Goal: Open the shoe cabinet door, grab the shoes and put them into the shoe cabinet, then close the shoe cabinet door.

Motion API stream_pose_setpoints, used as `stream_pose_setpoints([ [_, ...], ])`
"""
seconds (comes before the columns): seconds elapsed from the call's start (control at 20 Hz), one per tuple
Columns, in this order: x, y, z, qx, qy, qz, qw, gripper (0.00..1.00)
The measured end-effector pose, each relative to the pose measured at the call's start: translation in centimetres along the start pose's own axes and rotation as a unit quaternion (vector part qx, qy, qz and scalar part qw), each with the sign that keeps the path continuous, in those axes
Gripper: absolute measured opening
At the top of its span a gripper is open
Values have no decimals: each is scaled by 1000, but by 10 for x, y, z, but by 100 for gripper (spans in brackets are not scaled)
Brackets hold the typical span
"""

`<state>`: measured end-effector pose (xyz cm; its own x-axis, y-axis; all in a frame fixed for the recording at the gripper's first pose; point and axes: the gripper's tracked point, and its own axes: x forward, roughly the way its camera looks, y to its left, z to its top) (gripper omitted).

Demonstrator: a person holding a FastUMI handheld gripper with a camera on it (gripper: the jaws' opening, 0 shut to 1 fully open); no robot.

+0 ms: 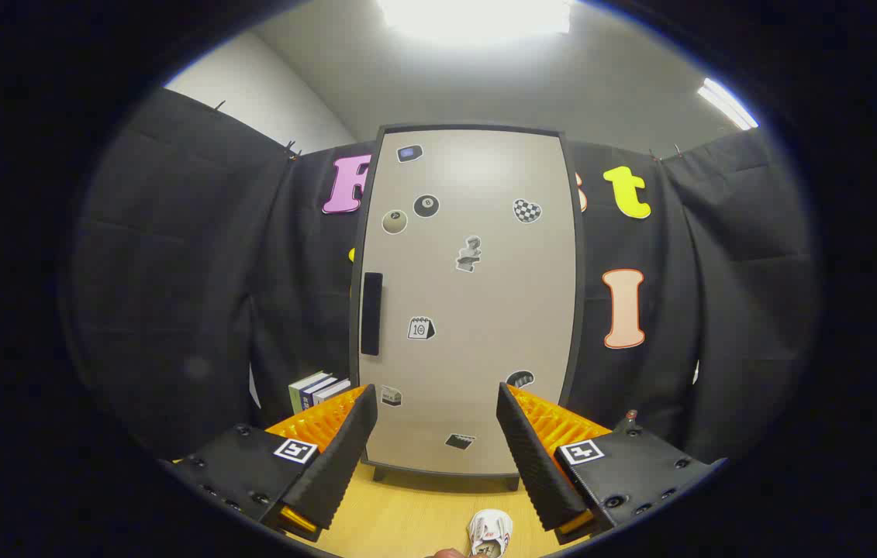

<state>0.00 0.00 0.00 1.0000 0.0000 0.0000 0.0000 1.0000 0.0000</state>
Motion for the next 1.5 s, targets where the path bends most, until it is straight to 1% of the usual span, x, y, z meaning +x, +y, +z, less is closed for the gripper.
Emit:
stream_pose_setpoints([
  [0.15,-7,5,0,-6,-3,4,1000,97],
  [0.45,-16,4,1,-10,-5,-3,1000,97],
  [0.6,-16,-1,1,-17,-5,-12,1000,97],
  [0.8,-15,-3,7,-11,-9,-17,1000,97],
  [1.5,-5,-1,10,-10,4,-17,1000,97],
])
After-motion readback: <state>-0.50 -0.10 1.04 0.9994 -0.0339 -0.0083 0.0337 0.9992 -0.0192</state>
